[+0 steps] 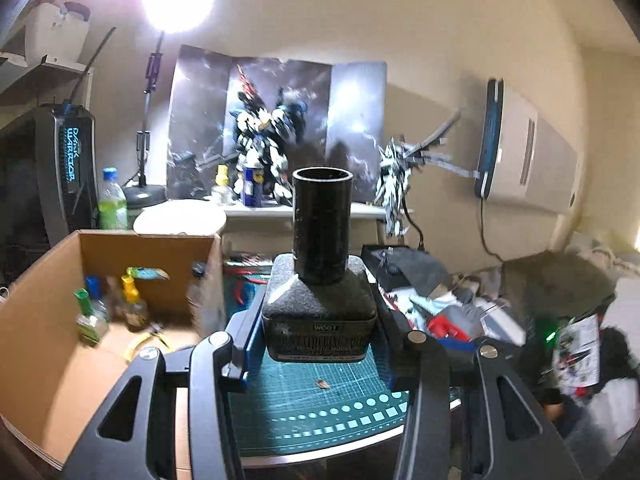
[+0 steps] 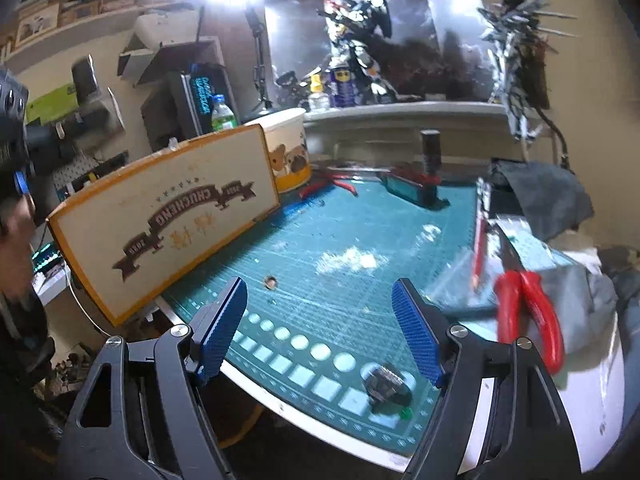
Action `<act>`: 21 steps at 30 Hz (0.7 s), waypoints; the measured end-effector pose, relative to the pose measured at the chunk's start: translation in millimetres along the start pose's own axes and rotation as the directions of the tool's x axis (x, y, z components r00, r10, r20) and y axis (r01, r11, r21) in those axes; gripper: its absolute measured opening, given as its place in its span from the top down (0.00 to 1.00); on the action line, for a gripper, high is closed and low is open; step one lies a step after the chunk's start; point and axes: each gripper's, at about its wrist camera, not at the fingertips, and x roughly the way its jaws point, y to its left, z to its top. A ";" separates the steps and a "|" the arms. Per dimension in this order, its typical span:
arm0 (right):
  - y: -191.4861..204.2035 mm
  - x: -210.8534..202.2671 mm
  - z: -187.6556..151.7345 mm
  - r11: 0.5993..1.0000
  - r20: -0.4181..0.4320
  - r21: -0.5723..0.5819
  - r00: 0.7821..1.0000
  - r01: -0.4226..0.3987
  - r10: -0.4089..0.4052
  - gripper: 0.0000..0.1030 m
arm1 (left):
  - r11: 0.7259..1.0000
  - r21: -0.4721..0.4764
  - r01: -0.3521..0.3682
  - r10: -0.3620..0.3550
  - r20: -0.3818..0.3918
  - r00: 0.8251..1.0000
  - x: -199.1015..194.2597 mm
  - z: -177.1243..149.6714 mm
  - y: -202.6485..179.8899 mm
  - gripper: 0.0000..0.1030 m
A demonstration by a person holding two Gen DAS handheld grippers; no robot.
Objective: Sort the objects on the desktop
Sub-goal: 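Lift the stand with the left gripper and carry it over the box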
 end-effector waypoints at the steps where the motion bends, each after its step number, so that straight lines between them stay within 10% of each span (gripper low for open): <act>1: 1.4 1.4 1.5 1.000 0.005 -0.003 1.000 -0.007 0.007 0.29 | 1.000 -0.009 0.003 -0.003 -0.007 1.000 -6.0 11.7 10.3 0.57; 10: 20.2 16.7 23.8 0.997 0.040 -0.044 0.997 -0.070 0.072 0.29 | 0.991 0.026 -0.131 0.133 -0.180 0.975 43.1 77.3 113.2 0.57; 21: 51.0 20.7 64.9 0.988 0.108 -0.121 0.988 -0.100 0.113 0.29 | 0.974 0.028 -0.224 0.205 -0.531 0.822 214.7 24.9 200.1 0.57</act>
